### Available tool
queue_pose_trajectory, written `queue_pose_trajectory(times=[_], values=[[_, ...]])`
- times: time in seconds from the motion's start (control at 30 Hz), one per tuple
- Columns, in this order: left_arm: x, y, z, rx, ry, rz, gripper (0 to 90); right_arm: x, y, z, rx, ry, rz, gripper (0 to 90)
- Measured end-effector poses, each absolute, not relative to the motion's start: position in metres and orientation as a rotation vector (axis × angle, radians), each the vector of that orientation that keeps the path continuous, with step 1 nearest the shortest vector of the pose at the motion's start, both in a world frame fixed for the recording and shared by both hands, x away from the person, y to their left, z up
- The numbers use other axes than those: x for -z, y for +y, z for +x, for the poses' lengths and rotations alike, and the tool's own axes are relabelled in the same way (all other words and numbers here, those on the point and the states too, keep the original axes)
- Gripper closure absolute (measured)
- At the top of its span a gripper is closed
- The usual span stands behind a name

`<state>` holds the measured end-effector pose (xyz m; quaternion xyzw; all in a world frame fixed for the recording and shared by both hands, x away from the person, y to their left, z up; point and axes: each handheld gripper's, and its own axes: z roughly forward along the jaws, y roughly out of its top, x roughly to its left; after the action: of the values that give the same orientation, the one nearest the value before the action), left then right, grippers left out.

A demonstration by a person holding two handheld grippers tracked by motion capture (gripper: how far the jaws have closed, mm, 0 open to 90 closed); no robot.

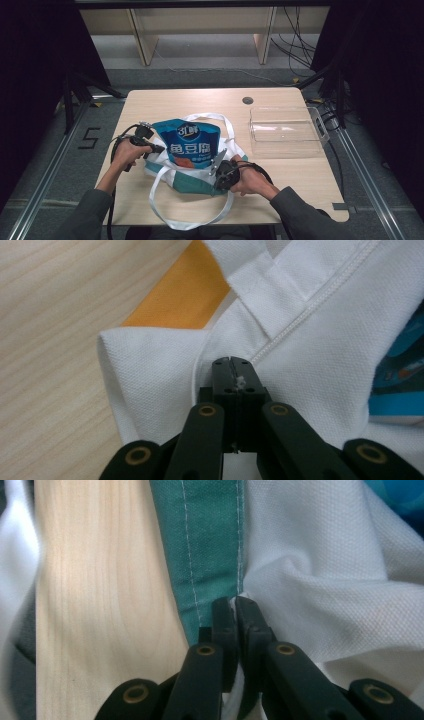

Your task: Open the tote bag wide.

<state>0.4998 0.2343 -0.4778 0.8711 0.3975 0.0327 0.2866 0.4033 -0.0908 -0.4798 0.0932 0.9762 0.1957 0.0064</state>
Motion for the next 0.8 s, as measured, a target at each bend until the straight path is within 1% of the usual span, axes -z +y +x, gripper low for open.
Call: queue_pose_trajectory(times=[0.07,0.13,0.17,0.2,0.23,0.27,0.3,0.33,0.37,0.4,0.47,0.5,0.53,0.6,0.63,0.67,0.7,0.8], values=[[0.477,0.235,0.499,-0.090,1.052,2.327,89.2,0.480,-0.091,0.403,-0.610,3.052,0.298,88.2],[0.470,0.240,0.494,-0.095,1.056,2.296,84.4,0.479,-0.093,0.405,-0.626,3.061,0.314,87.8],[0.466,0.239,0.490,-0.103,1.076,2.254,80.0,0.478,-0.094,0.405,-0.626,3.059,0.346,87.1],[0.460,0.241,0.486,-0.126,1.057,2.269,73.3,0.475,-0.096,0.404,-0.664,3.052,0.385,84.6],[0.454,0.242,0.481,-0.150,1.051,2.264,69.8,0.471,-0.098,0.405,-0.714,3.040,0.395,82.4],[0.454,0.242,0.481,-0.150,1.051,2.264,64.5,0.471,-0.098,0.405,-0.714,3.040,0.395,82.4],[0.441,0.242,0.471,-0.204,1.074,2.181,60.9,0.457,-0.105,0.410,-0.873,2.995,0.344,78.2],[0.433,0.244,0.466,-0.206,1.068,2.161,59.0,0.452,-0.109,0.411,-0.909,2.973,0.357,74.9],[0.426,0.245,0.461,-0.205,1.054,2.140,58.8,0.445,-0.113,0.412,-0.970,2.938,0.397,71.8],[0.420,0.246,0.454,-0.198,1.034,2.132,58.0,0.440,-0.117,0.414,-1.019,2.907,0.423,70.9],[0.410,0.245,0.441,-0.175,0.991,2.113,56.9,0.430,-0.124,0.415,-1.074,2.871,0.506,66.3],[0.410,0.245,0.441,-0.175,0.991,2.113,56.3,0.427,-0.127,0.418,-1.088,2.831,0.471,65.0],[0.406,0.241,0.426,-0.148,0.965,2.098,55.2,0.425,-0.130,0.419,-1.097,2.805,0.488,63.9],[0.406,0.238,0.415,-0.122,0.933,2.094,54.2,0.421,-0.135,0.424,-1.116,2.783,0.505,60.9],[0.406,0.238,0.415,-0.122,0.933,2.094,54.0,0.421,-0.135,0.424,-1.116,2.783,0.505,60.9],[0.406,0.237,0.409,-0.102,0.908,2.086,53.3,0.418,-0.142,0.430,-1.125,2.733,0.527,58.5],[0.408,0.234,0.402,-0.062,0.877,2.084,53.0,0.418,-0.143,0.430,-1.121,2.723,0.561,58.2],[0.411,0.229,0.397,-0.047,0.847,2.110,50.8,0.418,-0.148,0.436,-1.081,2.656,0.632,56.1]])
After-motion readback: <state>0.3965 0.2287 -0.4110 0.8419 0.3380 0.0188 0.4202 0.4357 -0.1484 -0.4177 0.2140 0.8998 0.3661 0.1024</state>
